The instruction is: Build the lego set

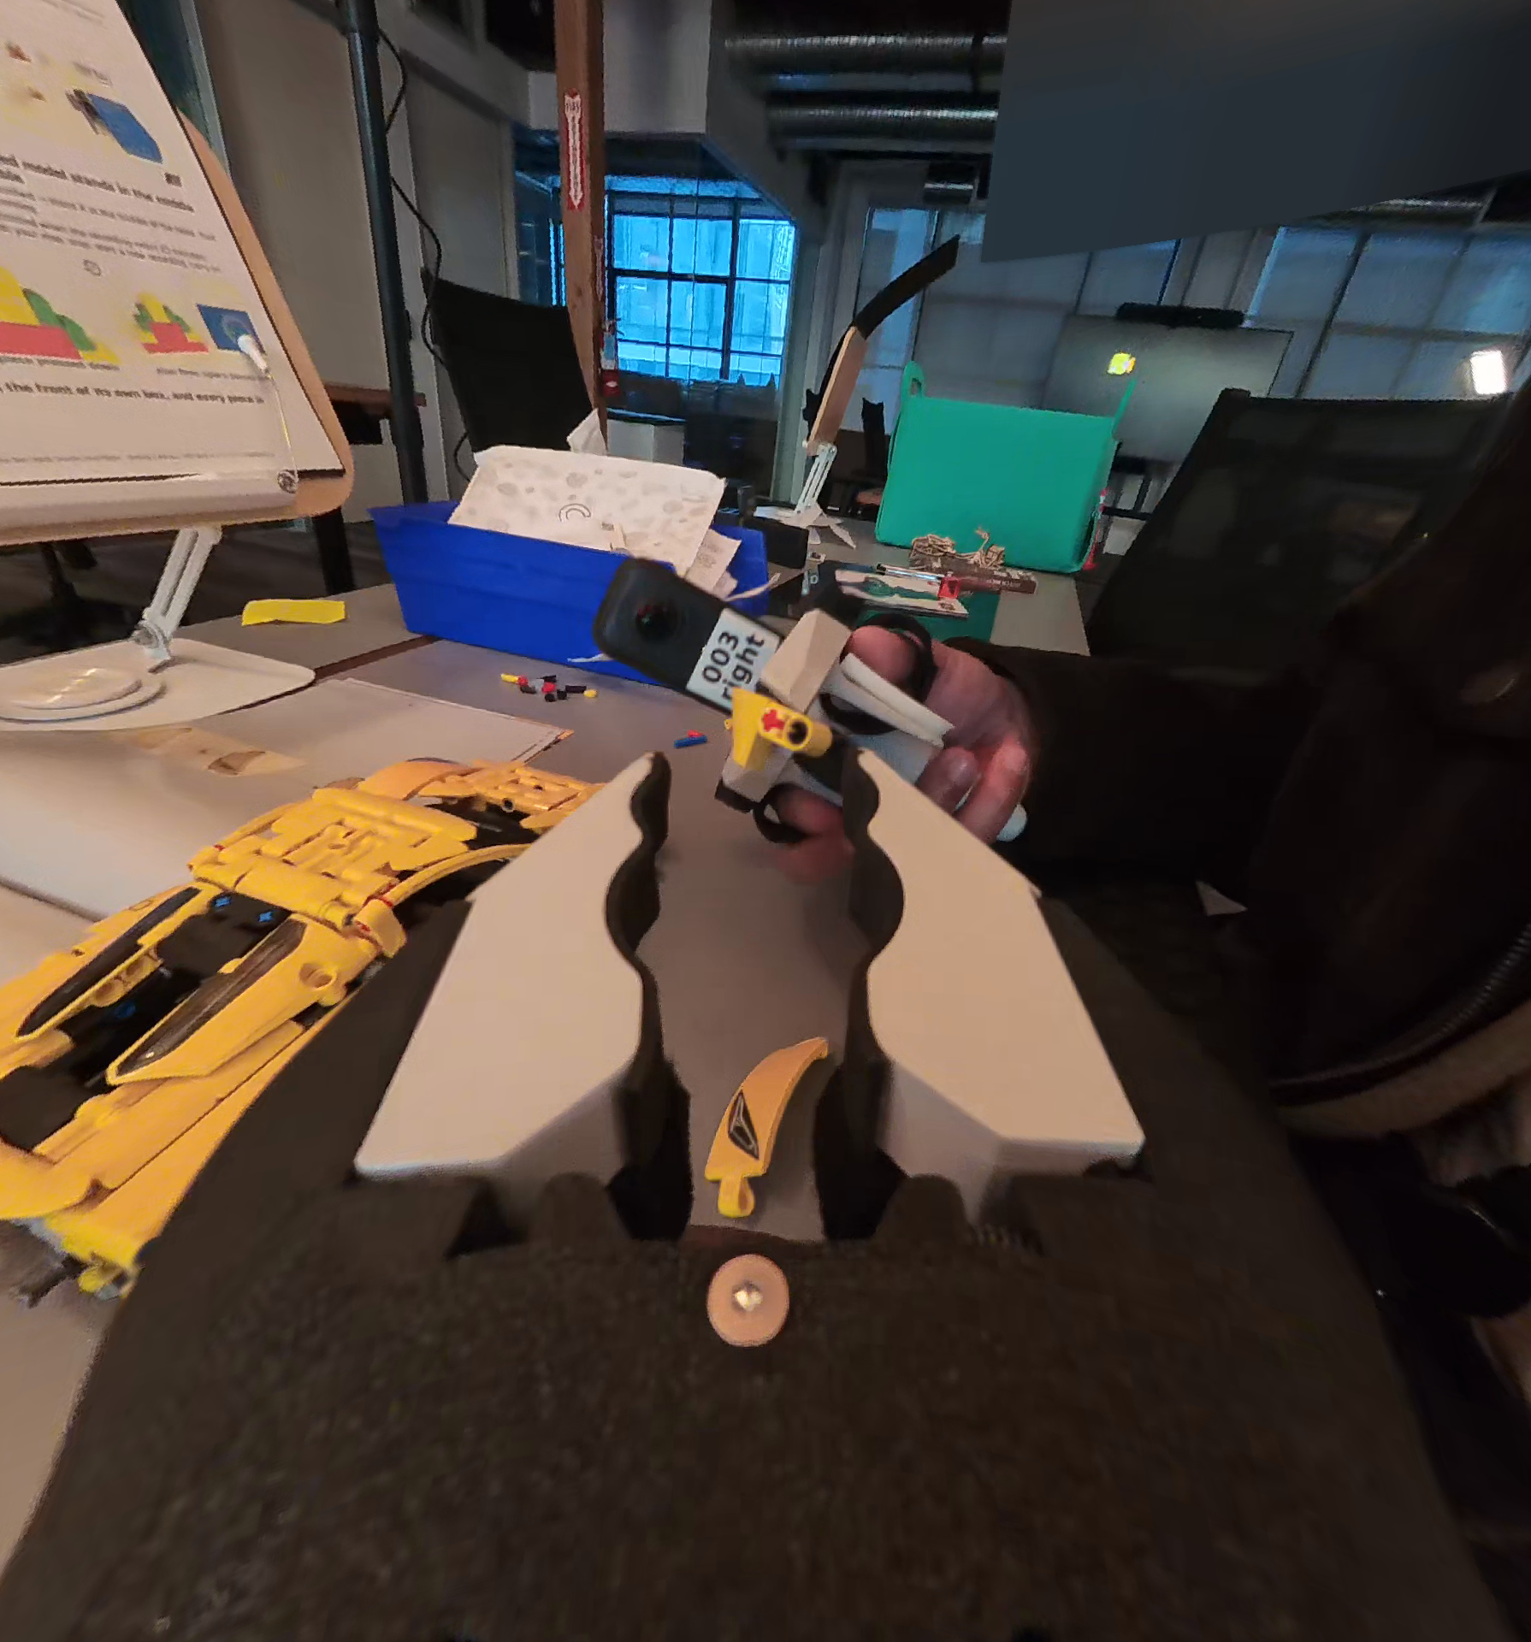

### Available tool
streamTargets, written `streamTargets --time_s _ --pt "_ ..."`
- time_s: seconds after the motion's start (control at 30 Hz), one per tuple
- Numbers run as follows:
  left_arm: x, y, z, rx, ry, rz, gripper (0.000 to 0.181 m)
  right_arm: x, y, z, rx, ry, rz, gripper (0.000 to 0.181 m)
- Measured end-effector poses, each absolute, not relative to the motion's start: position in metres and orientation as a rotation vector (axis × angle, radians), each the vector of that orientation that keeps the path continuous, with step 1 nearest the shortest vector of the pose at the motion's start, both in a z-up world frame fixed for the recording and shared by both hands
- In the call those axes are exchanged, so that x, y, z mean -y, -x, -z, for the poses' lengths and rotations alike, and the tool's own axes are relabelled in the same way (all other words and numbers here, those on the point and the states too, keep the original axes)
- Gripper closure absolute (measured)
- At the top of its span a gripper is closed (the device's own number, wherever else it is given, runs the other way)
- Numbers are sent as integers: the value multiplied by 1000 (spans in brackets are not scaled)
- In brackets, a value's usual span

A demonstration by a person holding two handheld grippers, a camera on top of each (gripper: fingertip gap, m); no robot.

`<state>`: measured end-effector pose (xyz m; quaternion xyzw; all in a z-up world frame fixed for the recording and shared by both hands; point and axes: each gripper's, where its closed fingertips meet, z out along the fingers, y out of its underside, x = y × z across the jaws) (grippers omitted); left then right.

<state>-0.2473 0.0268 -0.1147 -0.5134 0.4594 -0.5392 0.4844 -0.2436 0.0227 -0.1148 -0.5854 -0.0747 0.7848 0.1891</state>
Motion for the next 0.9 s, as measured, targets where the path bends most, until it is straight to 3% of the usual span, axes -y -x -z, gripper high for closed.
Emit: streamTargets --time_s 0.23,0.53,0.7,0.9 --pt "-24 244 121 -1141 1288 1348 159 -22 253 129 227 1735 -2168 179" --pt "-24 244 124 -1150 1294 1329 159 -26 242 122 153 1666 -2231 180" --pt "-27 248 118 -1114 1269 1325 180 -25 248 130 191 1731 -2162 179" --pt "-22 244 122 -1151 1259 1279 181 -22 253 134 223 1763 -2138 179"
